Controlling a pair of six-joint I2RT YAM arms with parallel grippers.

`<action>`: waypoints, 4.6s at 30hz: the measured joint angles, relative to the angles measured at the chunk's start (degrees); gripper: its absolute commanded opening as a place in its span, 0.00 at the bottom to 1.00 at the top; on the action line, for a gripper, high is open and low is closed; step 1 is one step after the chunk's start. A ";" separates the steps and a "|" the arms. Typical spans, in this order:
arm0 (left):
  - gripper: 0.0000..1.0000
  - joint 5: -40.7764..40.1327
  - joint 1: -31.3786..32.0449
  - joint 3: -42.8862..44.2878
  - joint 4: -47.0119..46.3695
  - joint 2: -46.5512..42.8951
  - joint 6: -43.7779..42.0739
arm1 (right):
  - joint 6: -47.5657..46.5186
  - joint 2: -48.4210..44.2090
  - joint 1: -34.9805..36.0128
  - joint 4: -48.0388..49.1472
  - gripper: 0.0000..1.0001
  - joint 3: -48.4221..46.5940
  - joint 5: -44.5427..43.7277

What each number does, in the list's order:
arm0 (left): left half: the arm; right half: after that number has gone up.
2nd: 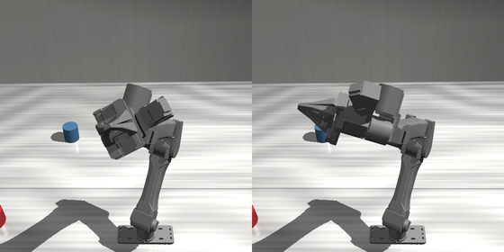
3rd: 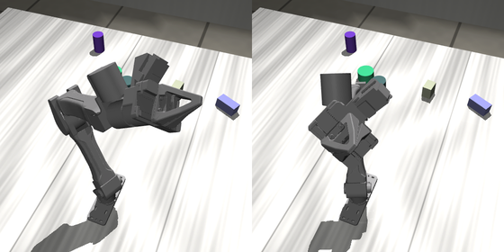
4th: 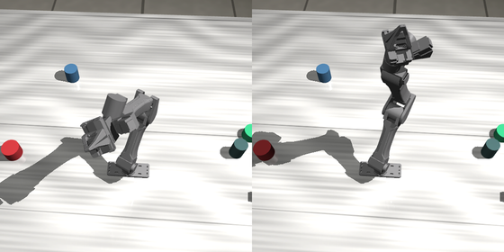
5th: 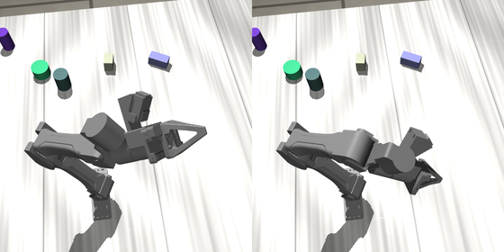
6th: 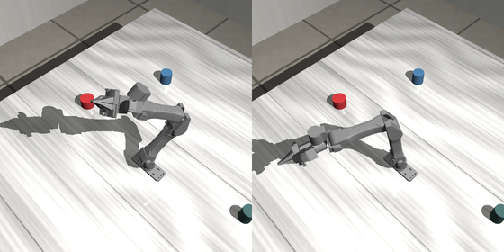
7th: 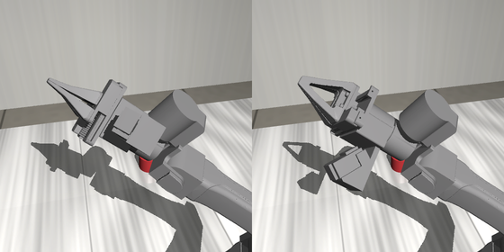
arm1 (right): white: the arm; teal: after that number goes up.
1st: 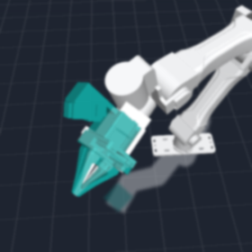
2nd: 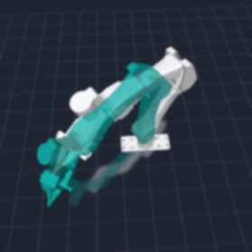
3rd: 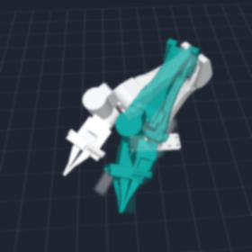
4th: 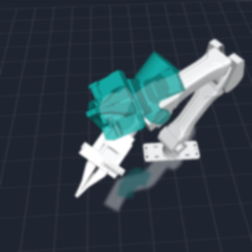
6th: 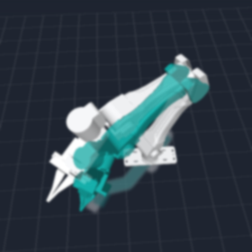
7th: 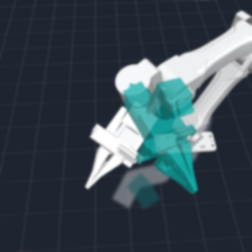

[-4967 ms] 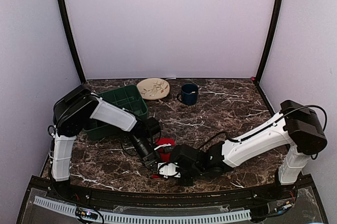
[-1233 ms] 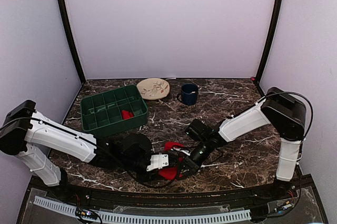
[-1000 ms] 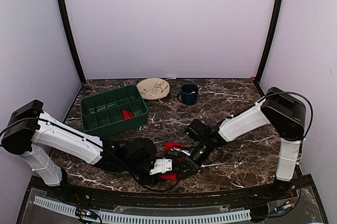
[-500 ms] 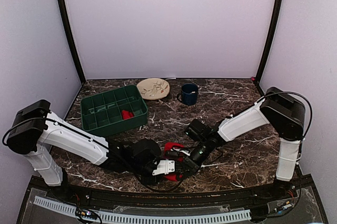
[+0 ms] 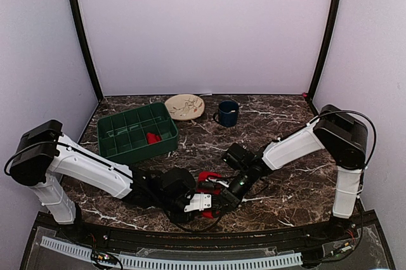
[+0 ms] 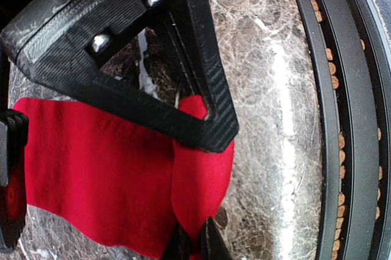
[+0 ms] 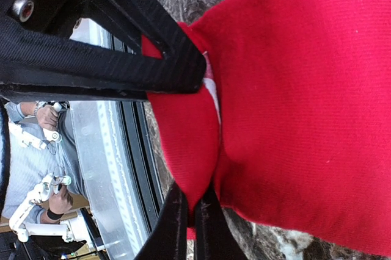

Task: Roll the socks
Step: Roll the sock at the center of the board.

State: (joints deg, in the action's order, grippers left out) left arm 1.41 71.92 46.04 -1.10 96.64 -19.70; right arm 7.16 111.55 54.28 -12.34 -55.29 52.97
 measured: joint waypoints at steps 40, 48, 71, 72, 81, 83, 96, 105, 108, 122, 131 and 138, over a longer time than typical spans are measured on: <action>0.00 21.66 -10.80 8.50 11.96 5.07 4.98 | 17.05 -10.32 -6.80 23.21 0.33 16.90 -6.05; 0.00 28.44 -13.90 13.31 16.94 9.14 5.60 | 14.34 -19.08 -6.80 21.24 0.29 19.56 -19.12; 0.00 48.37 -21.84 21.88 28.02 19.87 7.50 | 1.73 -31.85 12.20 16.24 0.19 22.56 -53.35; 0.00 48.70 -21.92 22.14 28.39 20.11 7.50 | 0.70 -31.63 13.05 15.54 0.20 22.05 -54.05; 0.00 50.86 -22.29 24.24 31.58 22.23 7.23 | -6.32 -24.92 18.45 11.98 0.28 14.23 -56.04; 0.00 51.41 -22.34 24.57 32.11 22.64 7.06 | -7.54 -23.19 19.15 11.39 0.30 12.57 -56.04; 0.00 53.72 -22.95 25.29 34.12 24.02 6.16 | -12.11 -16.81 20.90 8.68 0.37 8.52 -56.98; 0.00 54.51 -23.26 25.53 34.71 24.44 5.55 | -14.47 -13.94 21.05 8.24 0.27 6.40 -58.05; 0.00 54.53 -23.28 25.53 35.06 24.46 5.33 | -15.06 -13.92 21.05 8.24 0.17 6.40 -58.23; 0.07 54.90 -23.45 25.92 35.71 24.87 5.33 | -14.99 -12.74 21.07 8.79 0.00 6.36 -58.12; 0.33 55.15 -23.76 25.88 35.82 24.35 7.65 | -14.49 -12.74 20.20 8.92 0.00 6.36 -56.43; 0.39 52.70 -24.87 21.88 31.21 20.41 11.13 | -13.92 -12.74 19.06 9.79 0.00 6.36 -54.62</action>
State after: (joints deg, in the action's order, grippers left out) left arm 54.11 47.05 67.92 30.11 117.05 -8.58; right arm -6.76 98.80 73.34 -2.55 -48.93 -1.65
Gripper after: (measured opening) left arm 0.378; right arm 0.033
